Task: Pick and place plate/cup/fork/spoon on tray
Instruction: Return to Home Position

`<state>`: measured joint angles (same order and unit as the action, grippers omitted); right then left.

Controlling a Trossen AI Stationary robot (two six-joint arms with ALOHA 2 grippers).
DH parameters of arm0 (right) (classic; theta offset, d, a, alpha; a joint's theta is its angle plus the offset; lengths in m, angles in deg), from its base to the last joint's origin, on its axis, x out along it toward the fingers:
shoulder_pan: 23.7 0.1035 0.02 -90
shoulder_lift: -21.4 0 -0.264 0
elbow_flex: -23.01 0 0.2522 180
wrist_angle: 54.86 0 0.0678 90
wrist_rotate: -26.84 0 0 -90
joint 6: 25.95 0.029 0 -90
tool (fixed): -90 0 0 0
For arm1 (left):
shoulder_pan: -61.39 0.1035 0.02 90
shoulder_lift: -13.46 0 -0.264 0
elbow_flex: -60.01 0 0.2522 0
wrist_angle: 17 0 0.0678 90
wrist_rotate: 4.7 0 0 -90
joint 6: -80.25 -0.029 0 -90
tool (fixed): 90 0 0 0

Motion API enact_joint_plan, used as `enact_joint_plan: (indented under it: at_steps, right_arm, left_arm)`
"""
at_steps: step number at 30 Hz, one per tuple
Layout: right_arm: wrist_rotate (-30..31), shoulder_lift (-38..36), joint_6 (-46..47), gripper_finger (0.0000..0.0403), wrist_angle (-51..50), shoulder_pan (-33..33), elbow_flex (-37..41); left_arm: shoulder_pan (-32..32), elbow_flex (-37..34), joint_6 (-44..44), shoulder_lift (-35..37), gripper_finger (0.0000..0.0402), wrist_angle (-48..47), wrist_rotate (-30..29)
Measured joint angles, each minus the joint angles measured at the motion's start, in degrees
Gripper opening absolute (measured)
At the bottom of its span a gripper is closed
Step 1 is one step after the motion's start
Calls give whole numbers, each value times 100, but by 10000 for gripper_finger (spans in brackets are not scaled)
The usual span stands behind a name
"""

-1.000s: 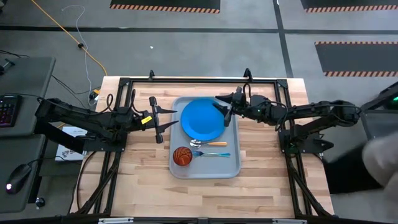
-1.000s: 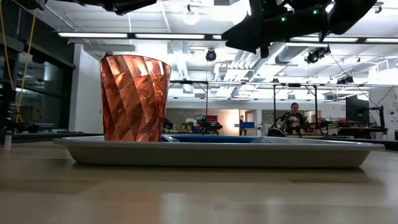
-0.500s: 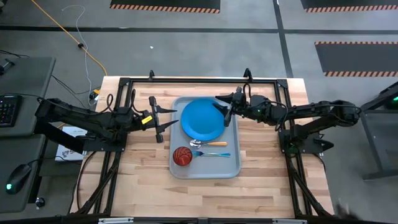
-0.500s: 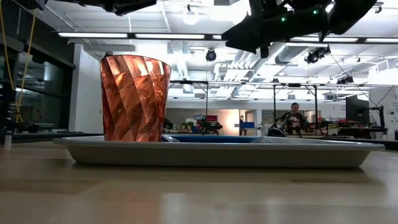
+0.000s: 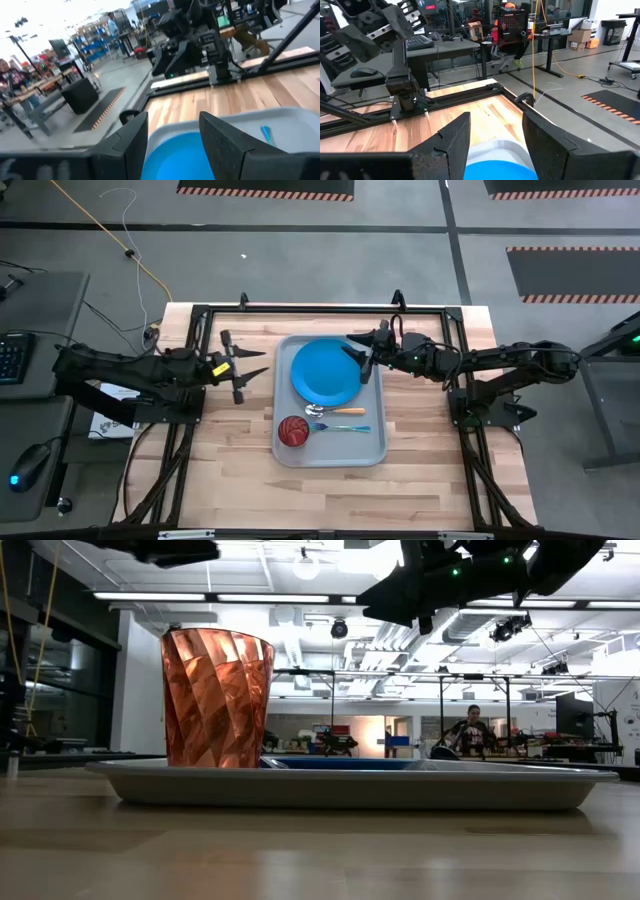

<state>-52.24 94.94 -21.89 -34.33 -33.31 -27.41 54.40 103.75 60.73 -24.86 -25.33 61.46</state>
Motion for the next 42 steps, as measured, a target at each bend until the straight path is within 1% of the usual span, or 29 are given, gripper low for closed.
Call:
enact_joint_plan:
  at_steps: [3, 6, 9, 11, 14, 15, 17, 22, 27, 29, 34, 36, 39, 42]
  right_arm:
    - [0, 0, 48, 172, -24, 0, 0]
    - [0, 0, 103, 172, -22, -2, 0]
    - [0, 0, 105, 172, -22, -1, 0]
    - [0, 0, 105, 172, -22, -2, 0]
    - [0, 0, 105, 172, -22, 0, 0]
    - [0, 0, 103, 172, -22, -1, 0]
    - [0, 0, 90, 172, -22, -1, 0]
    - [0, 0, 88, 172, -20, -2, 0]
    - [0, 0, 46, 172, -20, -1, 0]
    - [2, 0, -19, 172, -20, -1, 0]
    - [1, 0, -2, 172, -20, -2, 0]
    - [0, 0, -2, 172, -22, -2, 0]
    - [0, 0, -2, 172, -39, -1, 0]
    - [2, 0, -8, 172, -70, 0, 0]
  left_arm:
    - [81, -16, 183, 534, 168, -630, 56]
    - [224, -334, 214, 1137, 168, -734, 188]
    - [435, -718, 143, 1824, 168, -719, 449]
    - [592, -888, 145, 2273, 168, -721, 742]
    - [809, -1058, 251, 2825, 168, -699, 1467]
    - [874, -1118, 289, 2960, 168, -728, 1682]
    - [1005, -1221, 362, 3157, 168, -761, 1927]
    - [1269, -1260, 608, 3263, 168, -822, 2150]
    - [1347, -1382, 1308, 3102, 168, -764, 2203]
    - [1334, -1659, 1345, 3092, 168, -483, 2204]
    - [1336, -2613, 1411, 3081, 168, 860, 2165]
    - [1336, -2797, 1344, 3083, 168, 1247, 2118]
    - [1336, -2844, 1298, 3117, 166, 1363, 2060]
    - [1334, -2844, 1293, 3120, 149, 1197, 2059]
